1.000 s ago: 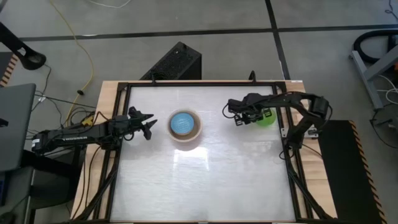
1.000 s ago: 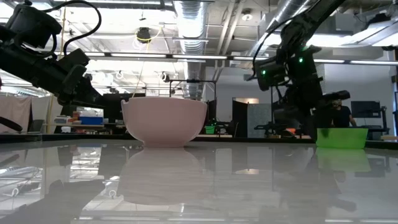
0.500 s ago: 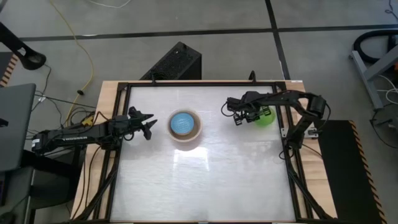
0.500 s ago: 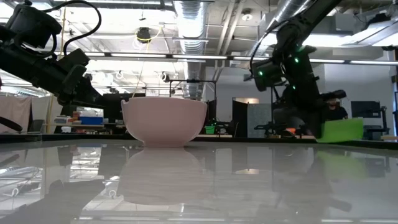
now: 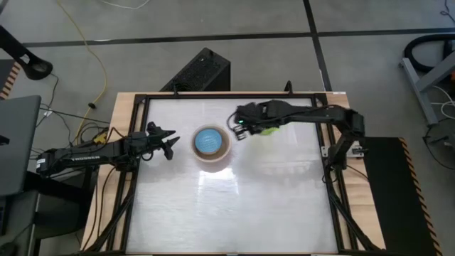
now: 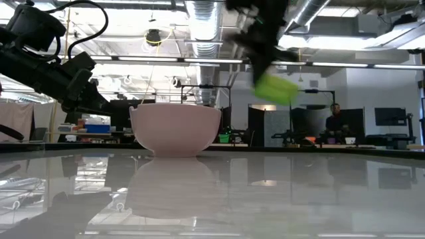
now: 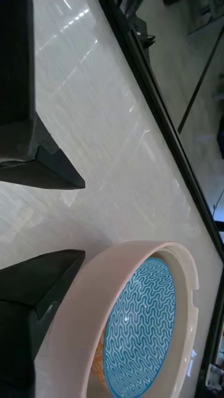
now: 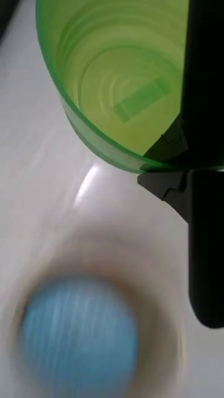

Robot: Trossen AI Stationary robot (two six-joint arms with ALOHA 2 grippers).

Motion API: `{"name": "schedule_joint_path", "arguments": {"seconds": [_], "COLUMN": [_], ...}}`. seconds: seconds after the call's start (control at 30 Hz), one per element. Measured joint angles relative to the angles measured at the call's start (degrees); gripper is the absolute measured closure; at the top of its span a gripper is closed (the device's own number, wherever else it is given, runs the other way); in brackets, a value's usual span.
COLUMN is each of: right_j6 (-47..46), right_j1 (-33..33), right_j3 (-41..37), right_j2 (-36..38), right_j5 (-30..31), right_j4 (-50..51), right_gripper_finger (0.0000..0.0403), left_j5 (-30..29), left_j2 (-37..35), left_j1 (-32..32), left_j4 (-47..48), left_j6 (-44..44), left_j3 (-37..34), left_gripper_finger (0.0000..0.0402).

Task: Nest bowls inside each other
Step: Stack the green bowl on top of the blue patterned bowl

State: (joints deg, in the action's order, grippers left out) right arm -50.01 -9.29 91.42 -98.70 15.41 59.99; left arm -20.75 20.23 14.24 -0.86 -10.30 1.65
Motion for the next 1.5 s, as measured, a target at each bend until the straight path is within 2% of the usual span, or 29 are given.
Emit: {"name": "schedule_joint_path", "arguments": {"seconds": [0.2,0.37,0.4,0.47,0.53,0.67,1.5], "right_j6": [10.58,17.84,18.75,19.71,19.17,20.96,22.01], "right_j1": [6.07,7.87,7.99,7.74,7.72,8.14,8.75], "right_j3": [22.68,43.04,43.70,39.58,38.08,38.16,37.68], "right_j2": [-13.94,-28.54,-30.25,-29.85,-30.40,-31.39,-33.64], "right_j5": [-0.55,-3.99,-4.87,-8.95,-10.56,-7.54,-3.21], "right_j4": [-5.78,-3.20,-4.18,-9.67,-8.96,-6.30,-9.18], "right_gripper_finger": [0.0400,0.0400,0.0400,0.0400,0.0400,0.0400,0.0400], "left_j5": [0.00,0.00,-0.02,0.01,0.00,-0.03,0.00], "left_j2": [0.00,0.00,0.00,-0.03,-0.02,-0.02,0.00], "left_j1": [0.00,0.00,0.00,0.00,0.00,0.00,0.00], "left_j4": [0.00,0.00,0.00,0.00,0.01,0.02,0.02], "left_j6": [0.01,0.00,0.00,0.01,0.02,0.02,0.00], "left_j3": [0.00,-0.02,-0.01,-0.01,-0.02,0.00,0.00], "left_gripper_finger": [0.0244,0.0244,0.0244,0.0244,0.0244,0.0244,0.0244]}}
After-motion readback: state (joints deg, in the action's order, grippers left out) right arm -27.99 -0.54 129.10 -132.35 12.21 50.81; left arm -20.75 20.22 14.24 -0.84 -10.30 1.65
